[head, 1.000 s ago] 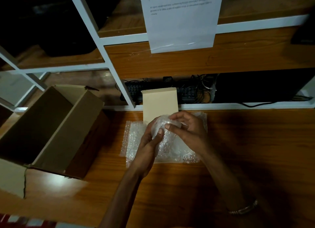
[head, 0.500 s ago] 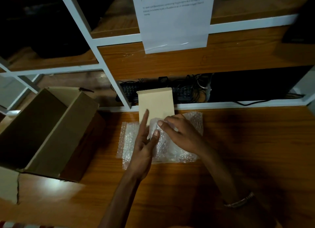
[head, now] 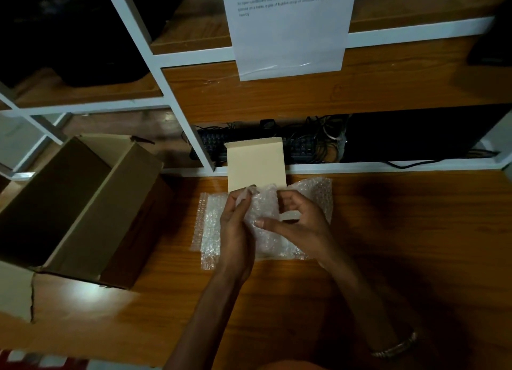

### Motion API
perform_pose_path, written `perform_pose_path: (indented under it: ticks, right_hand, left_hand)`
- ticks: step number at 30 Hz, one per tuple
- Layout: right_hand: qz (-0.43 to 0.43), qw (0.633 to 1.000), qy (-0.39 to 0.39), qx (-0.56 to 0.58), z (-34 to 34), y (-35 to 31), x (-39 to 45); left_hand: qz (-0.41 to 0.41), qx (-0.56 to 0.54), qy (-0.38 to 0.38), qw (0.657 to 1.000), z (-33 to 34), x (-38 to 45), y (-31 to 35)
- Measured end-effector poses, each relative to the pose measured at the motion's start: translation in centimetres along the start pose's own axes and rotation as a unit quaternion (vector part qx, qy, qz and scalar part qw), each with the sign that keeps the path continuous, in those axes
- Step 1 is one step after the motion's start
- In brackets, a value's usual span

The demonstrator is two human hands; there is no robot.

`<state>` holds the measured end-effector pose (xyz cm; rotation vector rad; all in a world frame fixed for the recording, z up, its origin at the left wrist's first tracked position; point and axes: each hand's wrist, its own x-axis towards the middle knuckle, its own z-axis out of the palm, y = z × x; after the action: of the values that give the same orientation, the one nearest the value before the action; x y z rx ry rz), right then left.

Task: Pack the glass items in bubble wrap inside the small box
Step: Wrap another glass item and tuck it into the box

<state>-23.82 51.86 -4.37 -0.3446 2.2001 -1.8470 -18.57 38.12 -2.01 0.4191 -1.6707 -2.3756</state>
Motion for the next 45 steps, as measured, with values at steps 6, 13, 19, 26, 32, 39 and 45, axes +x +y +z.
perform_pose_path:
  ticks: [6, 13, 19, 26, 32, 39, 45]
  right_hand:
    - [-0.100, 0.995, 0.020, 0.021, -1.0, -0.2, -0.1]
    - [-0.174, 0.983, 0.041, -0.037, -0.4, 0.6, -0.1]
    - [-0.202, 0.965, -0.025, -0.167, -0.8, 1.1, -0.1]
    - [-0.113, 0.960, -0.114, -0.228, -0.5, 2.0, 0.5]
    - [-0.008, 0.980, -0.046, -0.195, -1.1, 3.4, 1.6]
    - [0.090, 0.963, 0.046, -0.249, 1.6, 2.8, 3.9]
    - [0.116, 0.912, 0.018, -0.394, 3.5, 3.3, 4.1]
  left_hand:
    - [0.059, -0.040, -0.062, 0.995, -0.8, -0.1, 0.0]
    - [0.069, 0.104, -0.033, 0.992, -0.2, -0.2, 0.1]
    - [-0.038, 0.194, -0.048, 0.979, -2.4, 0.4, 0.8]
    - [-0.160, 0.181, 0.006, 0.970, -3.0, 0.1, 0.1]
    - [-0.214, 0.087, 0.007, 0.973, -4.8, 0.5, -1.2]
    - [-0.010, 0.417, 0.068, 0.907, -9.3, 1.3, -3.0]
    - [0.117, 0.687, -0.065, 0.714, -10.9, 3.7, -6.6]
